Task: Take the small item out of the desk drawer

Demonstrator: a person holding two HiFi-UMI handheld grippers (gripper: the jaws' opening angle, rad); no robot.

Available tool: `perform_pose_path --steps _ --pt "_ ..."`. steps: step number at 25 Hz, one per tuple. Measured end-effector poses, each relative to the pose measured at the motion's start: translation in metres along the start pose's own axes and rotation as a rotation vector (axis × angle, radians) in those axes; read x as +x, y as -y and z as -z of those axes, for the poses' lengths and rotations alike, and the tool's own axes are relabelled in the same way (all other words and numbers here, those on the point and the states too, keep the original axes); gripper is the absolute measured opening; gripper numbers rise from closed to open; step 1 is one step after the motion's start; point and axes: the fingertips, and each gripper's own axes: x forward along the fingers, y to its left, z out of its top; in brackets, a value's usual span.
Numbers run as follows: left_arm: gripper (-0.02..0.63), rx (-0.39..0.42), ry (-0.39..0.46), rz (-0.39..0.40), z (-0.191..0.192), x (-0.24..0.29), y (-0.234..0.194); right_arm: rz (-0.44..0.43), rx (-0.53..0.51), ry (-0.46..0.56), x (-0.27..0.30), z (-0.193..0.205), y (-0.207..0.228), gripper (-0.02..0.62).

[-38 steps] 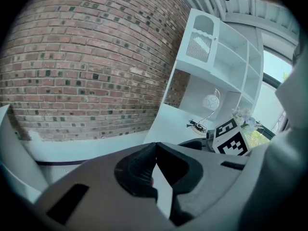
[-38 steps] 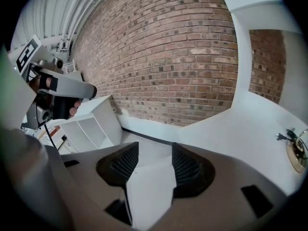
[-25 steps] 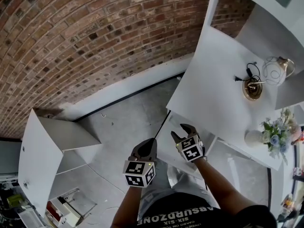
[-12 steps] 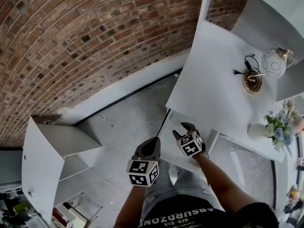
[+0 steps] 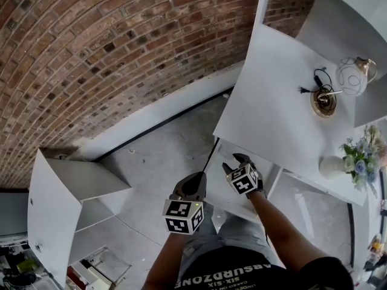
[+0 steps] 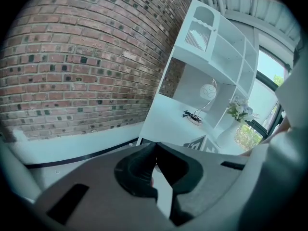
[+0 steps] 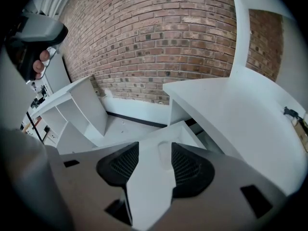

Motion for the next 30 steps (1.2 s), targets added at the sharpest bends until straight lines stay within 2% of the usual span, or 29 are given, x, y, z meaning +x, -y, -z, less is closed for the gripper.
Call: perform_pose_path --steps 21,30 --pt "0.005 -0.012 -0.020 0.016 0.039 0.037 -0.015 -0.004 -0.017 -0.027 0.057 0.028 0.018 0.204" --pt "0.005 -0.049 -0.026 0.031 0.055 0.044 -0.022 0.005 -0.052 -0.048 0.079 0.041 0.021 0.201"
